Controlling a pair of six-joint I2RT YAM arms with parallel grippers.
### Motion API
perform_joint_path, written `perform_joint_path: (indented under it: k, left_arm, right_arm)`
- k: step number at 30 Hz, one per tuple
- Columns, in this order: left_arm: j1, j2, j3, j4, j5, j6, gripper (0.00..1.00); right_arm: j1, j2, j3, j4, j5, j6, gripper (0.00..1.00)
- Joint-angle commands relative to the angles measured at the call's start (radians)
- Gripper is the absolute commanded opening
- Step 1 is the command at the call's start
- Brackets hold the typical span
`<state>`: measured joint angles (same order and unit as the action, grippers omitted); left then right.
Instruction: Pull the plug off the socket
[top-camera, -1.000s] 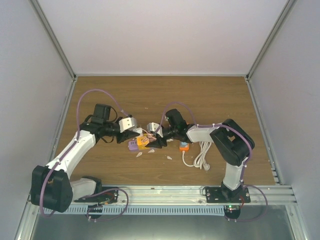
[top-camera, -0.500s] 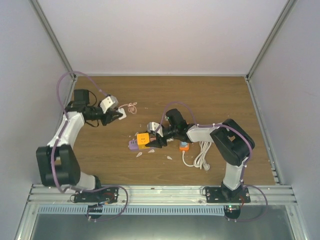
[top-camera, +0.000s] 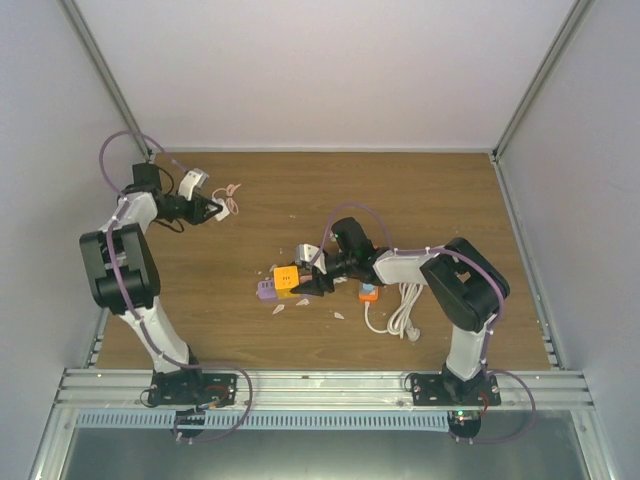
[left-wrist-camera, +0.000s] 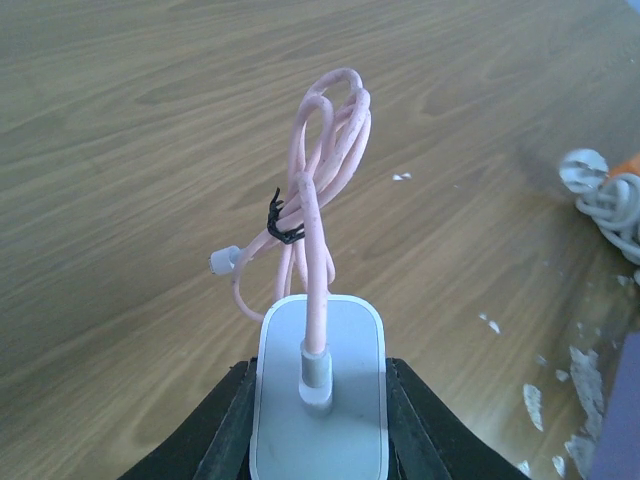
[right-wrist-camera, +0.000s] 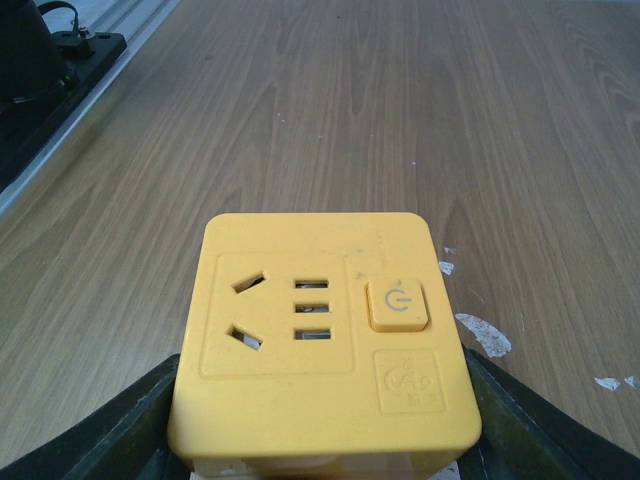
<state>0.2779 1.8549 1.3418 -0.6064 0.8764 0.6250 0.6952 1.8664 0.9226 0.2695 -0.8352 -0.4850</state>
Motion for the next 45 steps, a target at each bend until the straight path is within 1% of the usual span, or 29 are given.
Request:
perform_joint_path:
  k: [1,7,14,17,21,25,33,37,39,45]
  left_arm:
    - [0.015,0.090,0.084,0.034,-0.001,-0.079,0.12]
    - [0.018,0.215,0.166,0.074,0.003,-0.148,0.12]
    - [0.034,0.346,0.277,0.053,0.036,-0.187,0.13]
    - [0.041,0.383,0.312,0.042,0.050,-0.186,0.15]
    - [0.046,0.434,0.381,0.007,0.021,-0.179,0.19]
    - [0.056,0.477,0.442,-0.022,0.011,-0.181,0.30]
    - [0.086,0.491,0.480,-0.026,-0.012,-0.206,0.60]
    - [0.092,0.452,0.470,-0.040,-0.036,-0.177,0.70]
    - [0.093,0.425,0.463,-0.060,-0.046,-0.138,0.75]
    - [0.092,0.277,0.354,-0.064,-0.066,-0.034,0.88]
  right_arm:
    - [-0.029,0.021,-0.007,-0.056,0.097,-0.047,0.27]
    - [-0.030,0.024,-0.006,-0.055,0.097,-0.044,0.27]
    - [-0.030,0.025,-0.005,-0.055,0.100,-0.046,0.27]
    - [-0.030,0.025,-0.005,-0.055,0.098,-0.046,0.27]
    - [-0.029,0.028,-0.005,-0.048,0.091,-0.040,0.27]
    - [-0.028,0.032,-0.001,-0.044,0.091,-0.035,0.28]
    - [-0.024,0.039,0.014,-0.041,0.104,-0.027,0.28]
    - [-0.022,0.040,0.016,-0.036,0.115,-0.023,0.28]
    - [-0.021,0.042,0.018,-0.033,0.120,-0.019,0.28]
    - [-0.012,0.037,0.030,-0.024,0.140,-0.004,0.30]
